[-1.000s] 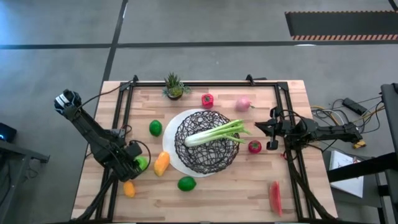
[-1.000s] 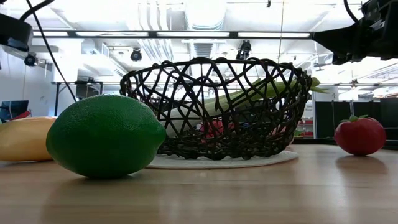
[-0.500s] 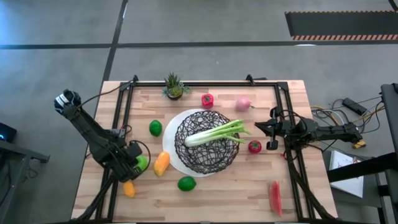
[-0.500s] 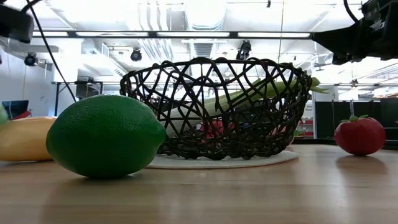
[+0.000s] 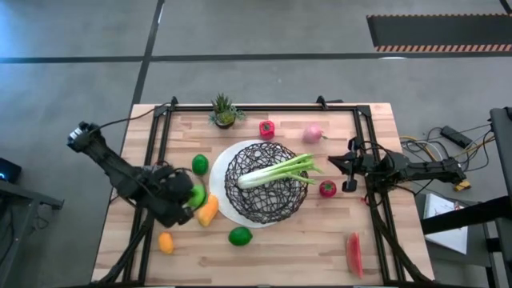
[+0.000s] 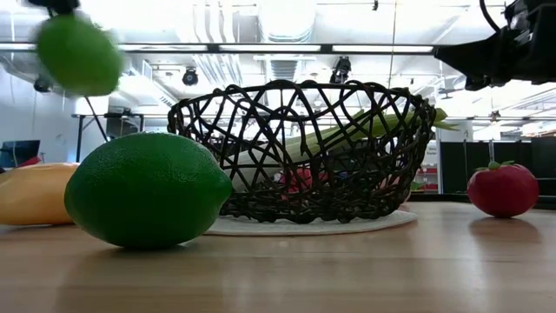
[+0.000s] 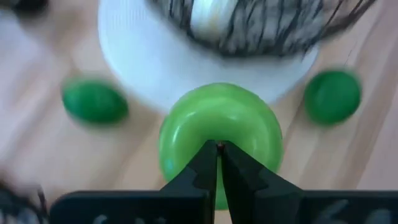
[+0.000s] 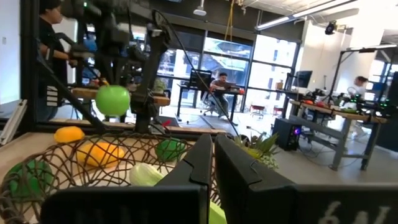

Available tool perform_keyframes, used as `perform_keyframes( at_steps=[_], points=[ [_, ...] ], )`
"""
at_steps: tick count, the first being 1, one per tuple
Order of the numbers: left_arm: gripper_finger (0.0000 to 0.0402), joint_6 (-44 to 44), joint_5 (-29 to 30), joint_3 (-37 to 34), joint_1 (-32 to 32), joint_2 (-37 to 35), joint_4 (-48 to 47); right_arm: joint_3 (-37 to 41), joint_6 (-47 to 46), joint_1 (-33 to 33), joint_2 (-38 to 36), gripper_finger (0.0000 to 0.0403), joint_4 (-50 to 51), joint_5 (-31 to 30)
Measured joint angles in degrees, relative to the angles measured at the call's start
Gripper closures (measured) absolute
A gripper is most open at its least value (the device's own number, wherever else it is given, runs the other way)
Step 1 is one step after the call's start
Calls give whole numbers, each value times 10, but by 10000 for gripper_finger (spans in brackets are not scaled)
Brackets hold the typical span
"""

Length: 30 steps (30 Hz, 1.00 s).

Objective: Build produce basket
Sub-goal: Put the green apple into the wire basket

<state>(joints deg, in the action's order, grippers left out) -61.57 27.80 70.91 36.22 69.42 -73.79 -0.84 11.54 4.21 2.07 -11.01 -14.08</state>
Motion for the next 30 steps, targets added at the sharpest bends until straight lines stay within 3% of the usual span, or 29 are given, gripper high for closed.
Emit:
perform_keyframes(
  at_steps=[6,13,16,19,30],
  points=[
    [401,288,-23,104,-130,91,81,0,0,0,0,392,0,-1],
    [401,582,-175,157,-247,204,278,0,0,0,0,392,0,-3],
    [401,644,-245,172,-276,256,328,0,0,0,0,392,0,-12],
    [401,687,-277,195,-288,309,342,0,0,0,0,392,0,-12],
    [401,742,-284,240,-293,423,343,0,0,0,0,392,1,-13]
  ],
)
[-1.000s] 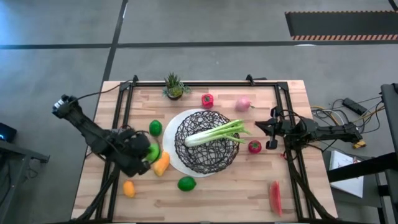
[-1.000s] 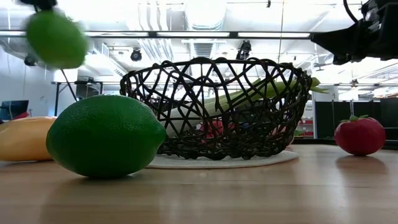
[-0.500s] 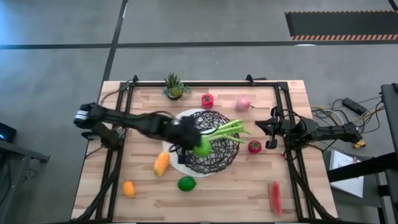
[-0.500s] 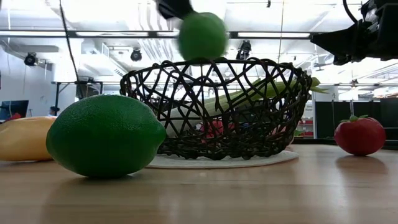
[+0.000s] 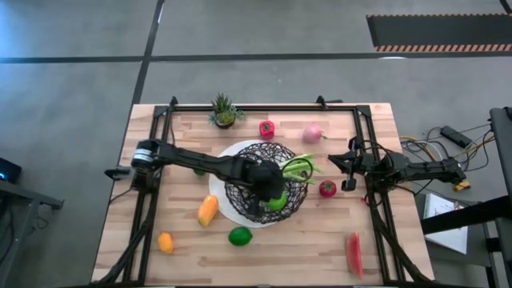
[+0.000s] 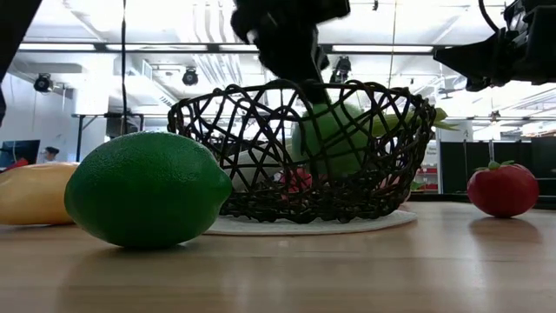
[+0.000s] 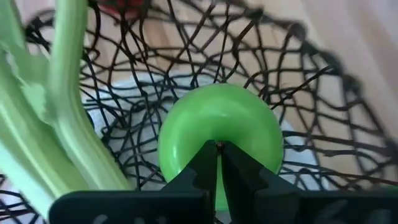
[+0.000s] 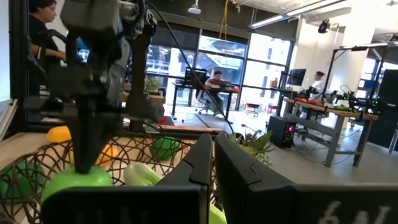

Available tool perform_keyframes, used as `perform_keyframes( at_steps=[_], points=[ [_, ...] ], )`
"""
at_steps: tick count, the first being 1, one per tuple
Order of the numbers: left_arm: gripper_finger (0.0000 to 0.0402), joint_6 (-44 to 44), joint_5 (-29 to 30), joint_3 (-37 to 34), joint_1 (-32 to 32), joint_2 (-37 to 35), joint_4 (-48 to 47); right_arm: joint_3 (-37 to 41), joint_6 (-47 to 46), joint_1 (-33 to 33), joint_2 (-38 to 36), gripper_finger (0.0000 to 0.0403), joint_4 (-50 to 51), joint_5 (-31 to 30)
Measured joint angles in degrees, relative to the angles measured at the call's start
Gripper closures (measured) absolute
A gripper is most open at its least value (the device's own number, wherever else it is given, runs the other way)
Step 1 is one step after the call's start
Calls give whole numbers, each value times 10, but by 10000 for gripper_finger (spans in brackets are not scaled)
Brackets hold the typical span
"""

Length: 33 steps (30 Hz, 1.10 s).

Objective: Build produce basket
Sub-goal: Put the green apple into the wire basket, then put the orange watermelon into the wire basket

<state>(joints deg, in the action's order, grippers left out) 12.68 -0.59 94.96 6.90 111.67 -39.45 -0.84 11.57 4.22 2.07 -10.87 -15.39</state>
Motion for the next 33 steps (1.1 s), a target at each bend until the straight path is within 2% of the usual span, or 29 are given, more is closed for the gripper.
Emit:
perform_keyframes(
  at_steps=[3,7,18,21,29,33],
  points=[
    [402,-5,10,0,-6,12,1,0,0,0,0,392,0,-5],
    [402,-31,11,-5,-16,25,40,0,-13,0,0,392,6,-41],
    [399,-33,10,-14,-35,37,83,0,-27,0,3,392,41,-42],
    [376,-34,4,-18,-38,37,84,0,-28,0,5,392,49,-42],
    [274,-33,3,-23,-40,36,109,0,-51,0,8,392,49,-42],
    [237,-32,0,-22,-40,35,119,0,-82,0,8,392,56,-42]
  ],
)
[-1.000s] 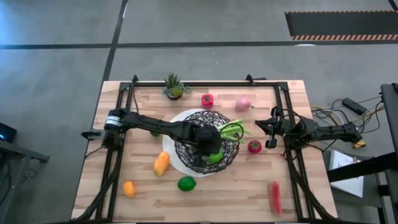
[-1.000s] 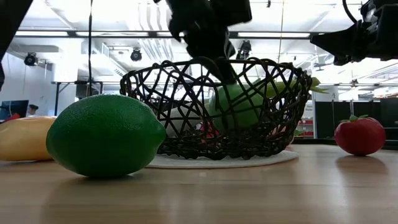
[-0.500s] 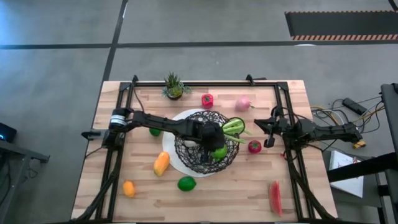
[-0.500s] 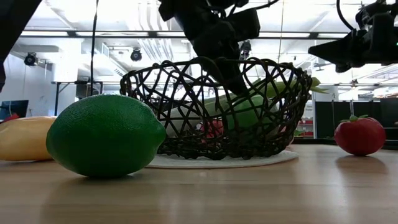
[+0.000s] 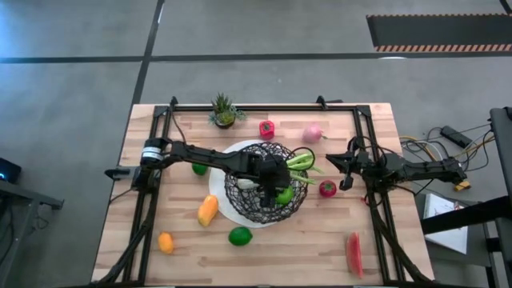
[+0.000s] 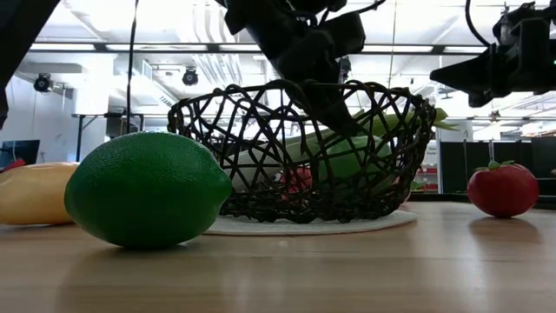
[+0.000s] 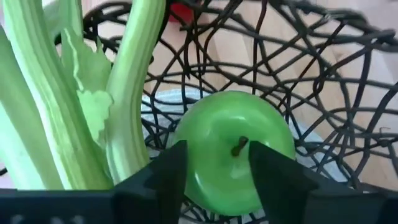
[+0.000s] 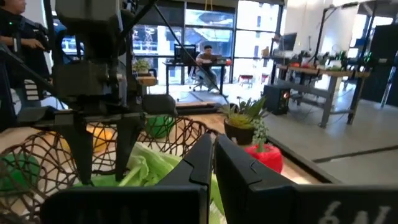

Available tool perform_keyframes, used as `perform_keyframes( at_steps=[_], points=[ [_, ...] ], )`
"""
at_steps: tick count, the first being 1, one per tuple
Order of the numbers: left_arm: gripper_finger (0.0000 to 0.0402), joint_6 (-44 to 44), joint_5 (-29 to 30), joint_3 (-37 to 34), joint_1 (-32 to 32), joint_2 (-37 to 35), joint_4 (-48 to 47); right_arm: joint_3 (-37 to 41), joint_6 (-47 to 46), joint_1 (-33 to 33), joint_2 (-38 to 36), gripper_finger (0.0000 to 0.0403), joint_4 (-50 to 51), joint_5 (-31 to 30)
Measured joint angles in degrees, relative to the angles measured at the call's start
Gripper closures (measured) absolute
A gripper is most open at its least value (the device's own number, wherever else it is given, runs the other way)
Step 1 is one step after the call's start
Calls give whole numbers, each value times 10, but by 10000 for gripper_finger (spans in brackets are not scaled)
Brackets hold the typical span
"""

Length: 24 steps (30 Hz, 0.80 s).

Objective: Build produce basket
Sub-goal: Put the orange watermelon into the wire basket

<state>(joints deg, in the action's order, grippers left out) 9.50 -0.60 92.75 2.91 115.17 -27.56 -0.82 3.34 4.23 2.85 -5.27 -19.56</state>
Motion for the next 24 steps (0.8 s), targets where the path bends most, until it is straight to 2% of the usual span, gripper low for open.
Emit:
perform_keyframes(
  at_steps=[5,9,12,15,19,24],
  points=[
    [210,0,-6,-5,-3,-13,12,-1,-40,0,0,392,22,1],
    [205,-8,-6,-23,-2,-29,18,-1,-65,0,0,392,26,3],
    [206,-38,-7,-71,0,-60,70,-3,-70,0,0,392,31,1],
    [206,-69,-3,-147,5,-110,138,-11,-97,0,5,392,46,-2],
    [206,-111,56,-270,21,-195,234,-36,-153,7,27,392,90,-20],
    [206,-122,183,-398,62,-308,321,-77,-229,50,90,392,157,-93]
  ],
)
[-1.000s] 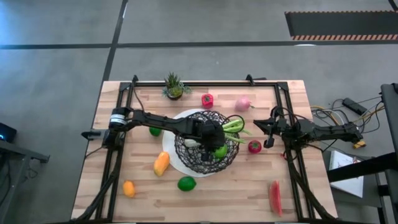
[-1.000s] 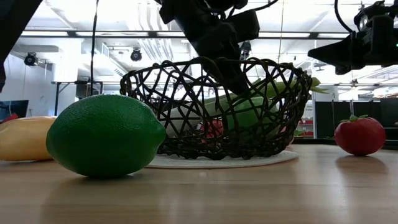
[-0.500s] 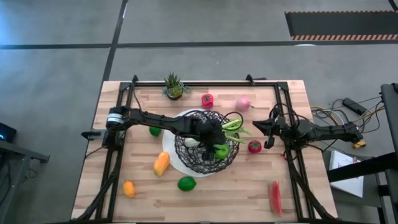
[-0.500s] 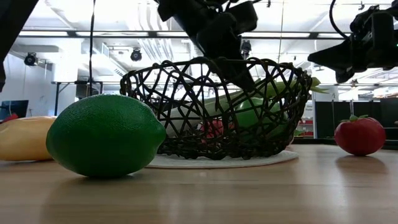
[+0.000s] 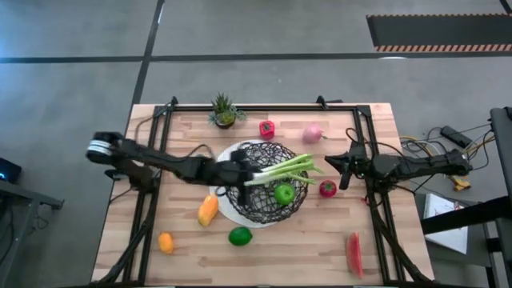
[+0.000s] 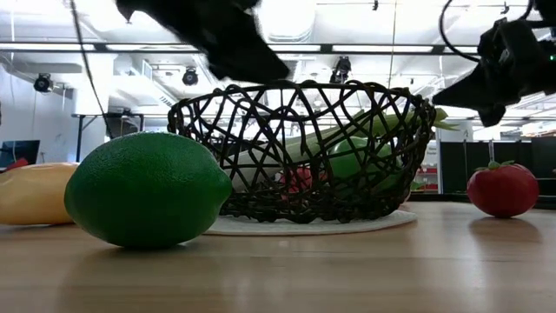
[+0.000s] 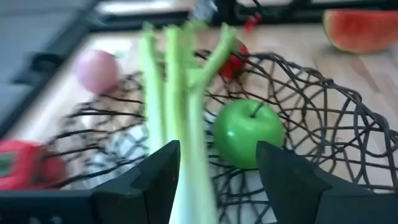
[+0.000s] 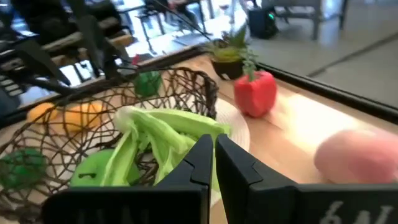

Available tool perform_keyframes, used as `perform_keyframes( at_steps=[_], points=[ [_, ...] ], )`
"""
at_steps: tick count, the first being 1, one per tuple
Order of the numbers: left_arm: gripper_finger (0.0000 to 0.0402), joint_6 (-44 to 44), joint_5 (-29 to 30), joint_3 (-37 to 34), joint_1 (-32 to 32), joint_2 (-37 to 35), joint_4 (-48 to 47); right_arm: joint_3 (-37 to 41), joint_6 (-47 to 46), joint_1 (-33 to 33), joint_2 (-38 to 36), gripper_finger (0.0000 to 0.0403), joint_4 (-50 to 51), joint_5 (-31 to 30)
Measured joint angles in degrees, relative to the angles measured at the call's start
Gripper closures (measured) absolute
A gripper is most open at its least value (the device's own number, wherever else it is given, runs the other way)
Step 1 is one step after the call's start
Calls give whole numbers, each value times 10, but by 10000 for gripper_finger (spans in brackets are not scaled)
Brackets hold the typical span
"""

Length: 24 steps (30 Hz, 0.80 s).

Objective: Build produce basket
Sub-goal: Put the orange watermelon into the wire basket

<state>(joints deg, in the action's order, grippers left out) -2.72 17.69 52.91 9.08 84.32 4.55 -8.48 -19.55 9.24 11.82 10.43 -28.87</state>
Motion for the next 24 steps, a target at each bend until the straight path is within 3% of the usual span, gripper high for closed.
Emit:
perform_keyframes(
  at_steps=[3,8,14,17,20,24],
  points=[
    [206,-1,38,-60,22,-56,28,-40,-60,52,54,392,39,-70],
    [206,-29,48,-133,40,-118,75,-121,-191,166,189,392,110,-174],
    [206,-30,50,-183,48,-128,115,-276,-412,300,409,392,268,-206],
    [206,-30,50,-194,49,-121,132,-362,-587,357,514,392,417,-165],
    [206,-29,50,-199,49,-113,145,-457,-745,405,602,392,557,-78],
    [206,-29,50,-200,49,-103,146,-566,-848,449,705,391,641,64]
  ],
)
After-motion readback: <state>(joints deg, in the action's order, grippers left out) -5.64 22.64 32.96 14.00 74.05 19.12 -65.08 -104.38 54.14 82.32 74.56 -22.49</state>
